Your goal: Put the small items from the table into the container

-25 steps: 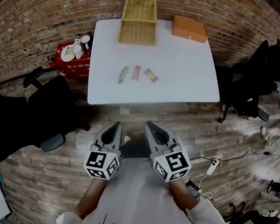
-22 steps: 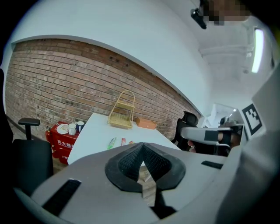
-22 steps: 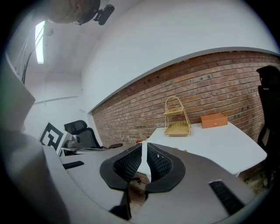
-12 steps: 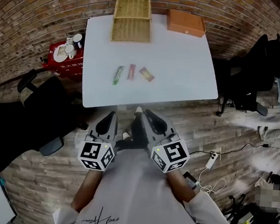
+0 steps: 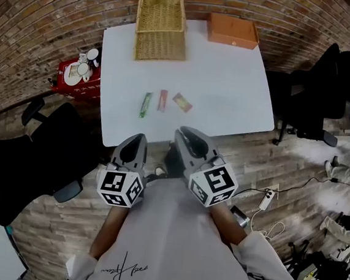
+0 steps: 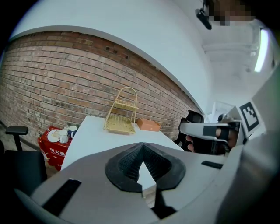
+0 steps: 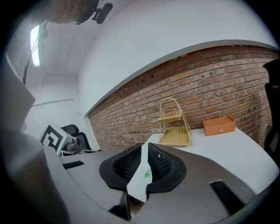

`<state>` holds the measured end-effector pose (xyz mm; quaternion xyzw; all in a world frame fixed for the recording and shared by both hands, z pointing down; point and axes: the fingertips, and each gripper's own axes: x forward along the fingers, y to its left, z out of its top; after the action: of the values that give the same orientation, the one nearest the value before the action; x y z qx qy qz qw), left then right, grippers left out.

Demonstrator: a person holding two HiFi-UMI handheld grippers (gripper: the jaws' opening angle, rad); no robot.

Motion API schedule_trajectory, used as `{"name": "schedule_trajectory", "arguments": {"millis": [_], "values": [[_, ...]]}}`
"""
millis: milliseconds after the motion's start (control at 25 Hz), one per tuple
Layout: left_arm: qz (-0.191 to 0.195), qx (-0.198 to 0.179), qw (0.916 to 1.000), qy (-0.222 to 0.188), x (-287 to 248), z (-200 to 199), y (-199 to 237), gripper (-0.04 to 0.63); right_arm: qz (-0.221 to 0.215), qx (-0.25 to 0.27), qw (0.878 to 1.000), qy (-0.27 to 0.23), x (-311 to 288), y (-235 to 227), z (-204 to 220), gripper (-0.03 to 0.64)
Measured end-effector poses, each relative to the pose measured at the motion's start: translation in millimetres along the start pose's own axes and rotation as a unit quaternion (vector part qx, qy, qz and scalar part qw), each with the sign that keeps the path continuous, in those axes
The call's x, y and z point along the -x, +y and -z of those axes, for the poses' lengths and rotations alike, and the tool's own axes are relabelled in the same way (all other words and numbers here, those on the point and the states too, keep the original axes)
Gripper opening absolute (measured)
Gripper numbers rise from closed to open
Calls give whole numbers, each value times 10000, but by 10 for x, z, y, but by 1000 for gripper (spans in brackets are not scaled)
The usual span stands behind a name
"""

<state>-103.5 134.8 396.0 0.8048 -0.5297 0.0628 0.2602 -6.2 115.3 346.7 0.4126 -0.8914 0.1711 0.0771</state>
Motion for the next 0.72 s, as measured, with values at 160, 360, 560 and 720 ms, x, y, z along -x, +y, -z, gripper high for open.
{"name": "schedule_trajectory", "arguments": {"millis": [160, 360, 560, 720], "values": [[-49, -64, 10000, -3, -210, -134, 32, 11, -20, -19, 10000, -23, -131, -227, -99, 23], [-261, -206, 9994, 25, -480, -227, 104, 11, -203, 5, 9998, -7, -332, -481, -211, 23], [-429, -261, 9987, 75, -721, -232, 112, 11, -466, 52, 9989, 60, -532, -673, -231, 23], [-600, -123, 9981, 116, -856, -187, 167, 11, -678, 74, 9975, 208, -689, -777, -147, 23]]}}
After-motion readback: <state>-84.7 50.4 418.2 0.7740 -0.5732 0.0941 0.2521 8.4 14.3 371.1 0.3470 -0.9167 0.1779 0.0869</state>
